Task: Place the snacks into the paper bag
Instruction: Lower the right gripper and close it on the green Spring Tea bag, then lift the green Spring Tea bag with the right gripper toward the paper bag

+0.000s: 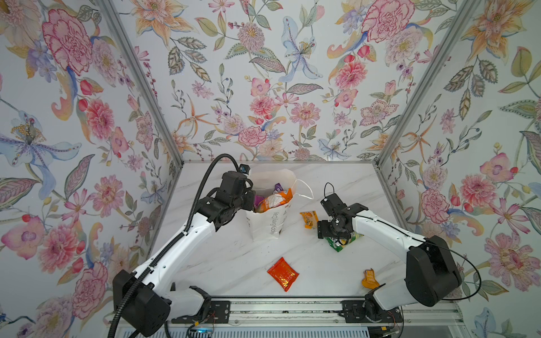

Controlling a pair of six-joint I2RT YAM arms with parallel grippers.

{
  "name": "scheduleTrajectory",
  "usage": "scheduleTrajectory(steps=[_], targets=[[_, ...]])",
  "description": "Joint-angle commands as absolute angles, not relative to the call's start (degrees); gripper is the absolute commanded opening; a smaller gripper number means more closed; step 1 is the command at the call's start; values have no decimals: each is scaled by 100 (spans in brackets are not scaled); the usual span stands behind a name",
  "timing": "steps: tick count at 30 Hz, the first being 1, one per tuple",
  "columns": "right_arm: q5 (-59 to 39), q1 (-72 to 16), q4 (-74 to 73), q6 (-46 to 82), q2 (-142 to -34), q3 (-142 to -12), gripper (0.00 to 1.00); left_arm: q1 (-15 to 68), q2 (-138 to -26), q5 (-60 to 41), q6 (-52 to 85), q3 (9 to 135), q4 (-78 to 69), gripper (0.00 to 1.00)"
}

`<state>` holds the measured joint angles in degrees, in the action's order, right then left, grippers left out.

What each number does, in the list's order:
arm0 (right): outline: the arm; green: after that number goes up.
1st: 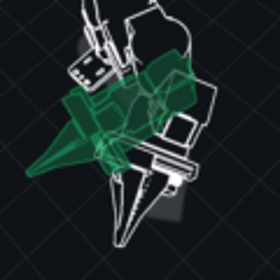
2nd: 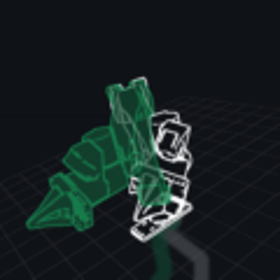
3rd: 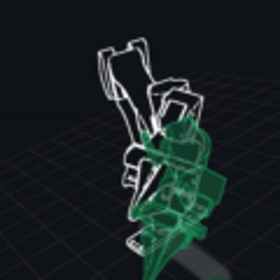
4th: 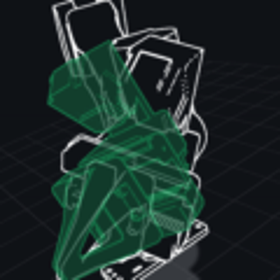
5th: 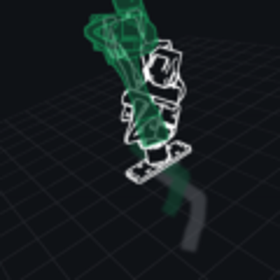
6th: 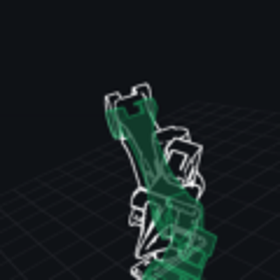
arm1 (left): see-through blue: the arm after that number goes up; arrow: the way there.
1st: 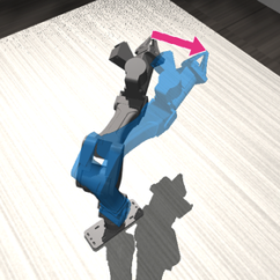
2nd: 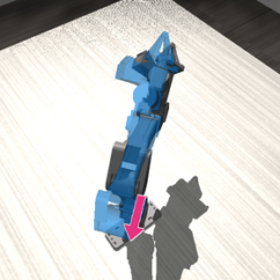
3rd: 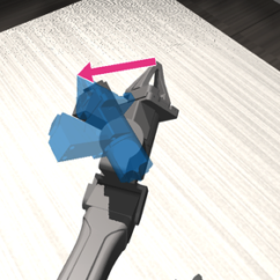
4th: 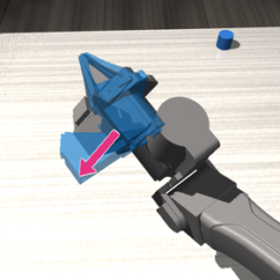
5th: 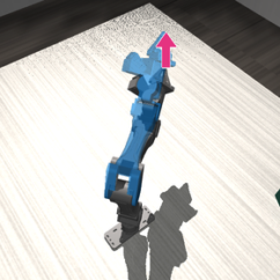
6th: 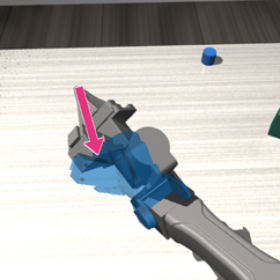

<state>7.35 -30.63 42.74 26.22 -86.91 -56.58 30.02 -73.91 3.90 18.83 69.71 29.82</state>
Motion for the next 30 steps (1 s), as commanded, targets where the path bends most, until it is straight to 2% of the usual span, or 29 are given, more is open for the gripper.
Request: scheduleTrajectory(steps=[1,8,14,21,27,30], targets=[[1546,-3319,4599,2463,-9096,-5784,83,3034,-7277,719,1784,6934,2571,0],[2162,-3469,4730,2435,-9776,-6069,81,3031,-7271,730,1771,6934,2583,0],[2419,-3498,4786,2385,-10096,-6222,73,3027,-7269,738,1767,6930,2578,0],[2447,-3516,4776,2391,-10425,-6222,56,3030,-7265,747,1771,6926,2584,0],[2441,-3618,4778,2401,-10496,-6214,31,3030,-7269,743,1775,6939,2583,0],[2457,-3650,4776,2417,-10331,-6188,24,3036,-7260,740,1775,6942,2583,0]])
